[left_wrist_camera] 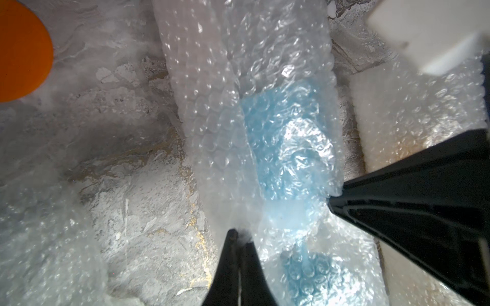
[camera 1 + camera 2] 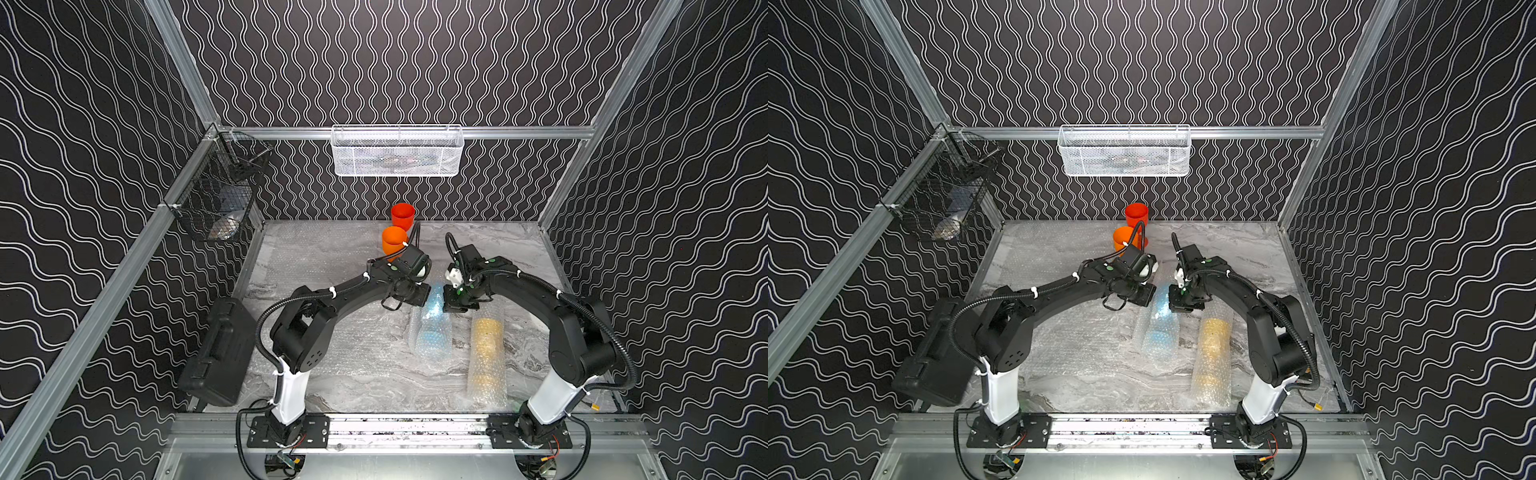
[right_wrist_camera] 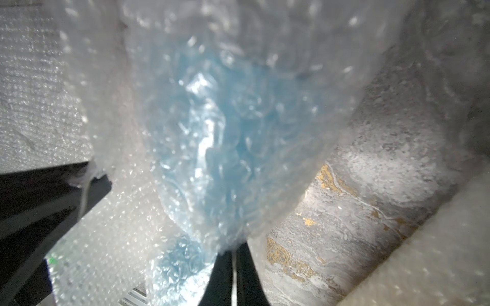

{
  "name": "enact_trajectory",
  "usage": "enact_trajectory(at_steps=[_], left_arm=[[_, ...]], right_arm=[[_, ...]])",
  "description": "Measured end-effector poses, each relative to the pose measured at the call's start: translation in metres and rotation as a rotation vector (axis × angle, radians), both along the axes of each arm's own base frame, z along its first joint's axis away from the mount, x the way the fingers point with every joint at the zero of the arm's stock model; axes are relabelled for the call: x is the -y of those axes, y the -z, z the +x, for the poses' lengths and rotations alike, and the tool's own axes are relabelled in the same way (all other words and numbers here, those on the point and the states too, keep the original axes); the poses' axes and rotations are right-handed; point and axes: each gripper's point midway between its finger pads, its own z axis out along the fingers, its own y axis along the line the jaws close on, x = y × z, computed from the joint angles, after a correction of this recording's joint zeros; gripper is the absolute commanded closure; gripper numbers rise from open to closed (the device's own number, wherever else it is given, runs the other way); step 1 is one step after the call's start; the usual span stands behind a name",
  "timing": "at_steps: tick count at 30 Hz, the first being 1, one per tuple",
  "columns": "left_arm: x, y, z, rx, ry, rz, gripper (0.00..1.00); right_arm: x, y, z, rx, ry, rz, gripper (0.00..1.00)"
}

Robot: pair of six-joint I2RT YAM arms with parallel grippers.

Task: Unpack wine glasses from bubble wrap
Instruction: Unwrap the bubble wrap at the center of the board, then move the bubble wrap to the center of the board.

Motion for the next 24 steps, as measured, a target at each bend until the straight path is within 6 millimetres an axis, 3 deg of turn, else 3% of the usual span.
enact_trajectory(at_steps=[16, 24], left_arm=[[0.002, -0.002, 0.000, -0.002, 0.002, -0.013, 1.00], [0.026, -0.030, 0.024, 0.044, 0.001, -0.083, 1.00]], right_arm=[[0.004, -0.003, 0.002, 0.007, 0.012, 0.004, 0.94], [0.013, -0.025, 0.023, 0.076, 0.051, 0.029, 0.94]])
